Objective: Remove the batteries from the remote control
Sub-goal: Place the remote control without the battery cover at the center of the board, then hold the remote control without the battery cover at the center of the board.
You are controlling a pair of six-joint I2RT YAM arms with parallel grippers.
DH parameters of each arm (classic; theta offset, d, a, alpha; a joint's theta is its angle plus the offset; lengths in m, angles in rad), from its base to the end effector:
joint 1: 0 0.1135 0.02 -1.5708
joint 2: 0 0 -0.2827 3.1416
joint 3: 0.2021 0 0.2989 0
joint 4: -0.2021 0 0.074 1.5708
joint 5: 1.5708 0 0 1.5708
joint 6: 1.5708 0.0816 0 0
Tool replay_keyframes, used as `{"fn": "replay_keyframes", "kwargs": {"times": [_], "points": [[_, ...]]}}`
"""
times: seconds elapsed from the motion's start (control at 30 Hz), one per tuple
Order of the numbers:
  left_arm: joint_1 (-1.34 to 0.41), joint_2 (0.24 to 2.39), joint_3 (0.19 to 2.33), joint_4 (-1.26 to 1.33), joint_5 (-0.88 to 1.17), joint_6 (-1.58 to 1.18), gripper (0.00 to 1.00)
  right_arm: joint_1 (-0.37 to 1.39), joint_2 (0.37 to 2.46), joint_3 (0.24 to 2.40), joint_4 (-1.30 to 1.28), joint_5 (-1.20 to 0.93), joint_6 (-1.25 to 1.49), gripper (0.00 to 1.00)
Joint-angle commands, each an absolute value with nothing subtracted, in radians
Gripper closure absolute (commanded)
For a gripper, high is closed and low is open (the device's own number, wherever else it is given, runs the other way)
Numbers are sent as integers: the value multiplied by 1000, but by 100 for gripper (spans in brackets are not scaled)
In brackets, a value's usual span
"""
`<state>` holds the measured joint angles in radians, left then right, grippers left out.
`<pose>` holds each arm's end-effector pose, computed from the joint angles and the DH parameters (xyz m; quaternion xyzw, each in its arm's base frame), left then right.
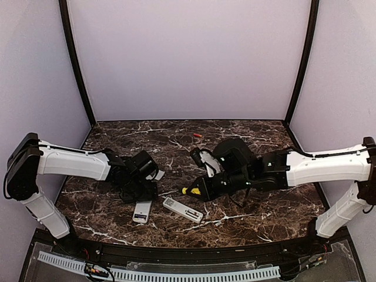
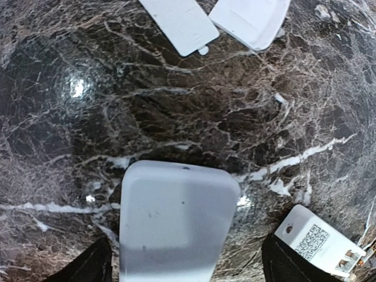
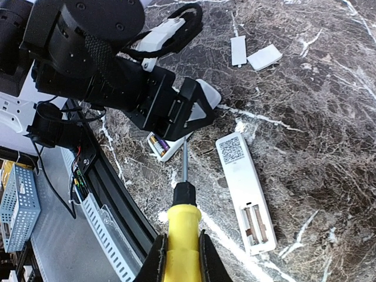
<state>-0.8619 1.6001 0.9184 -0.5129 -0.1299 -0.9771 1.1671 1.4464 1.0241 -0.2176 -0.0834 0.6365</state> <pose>0.2361 -0.2591 0.1141 -0.0685 0.9780 -0.1098 0.1638 0.1513 0.3716 0.2360 -0.2522 0.8567 0.3749 0.2489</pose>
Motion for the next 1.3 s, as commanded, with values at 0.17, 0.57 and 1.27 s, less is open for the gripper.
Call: {"fn": "replay_keyframes", "kwargs": {"times": [0.17, 0.57, 1.27], "points": [[-859, 1474, 823, -434, 54, -982, 5, 1253, 1667, 1279, -348, -110, 709, 100], [-810, 1360, 632, -279, 325, -904, 29, 1272, 1886, 1535, -590, -126, 888, 100], [-625, 1245, 653, -382, 381, -639, 39, 1278, 1703, 1406, -699, 100, 1139, 100]]}}
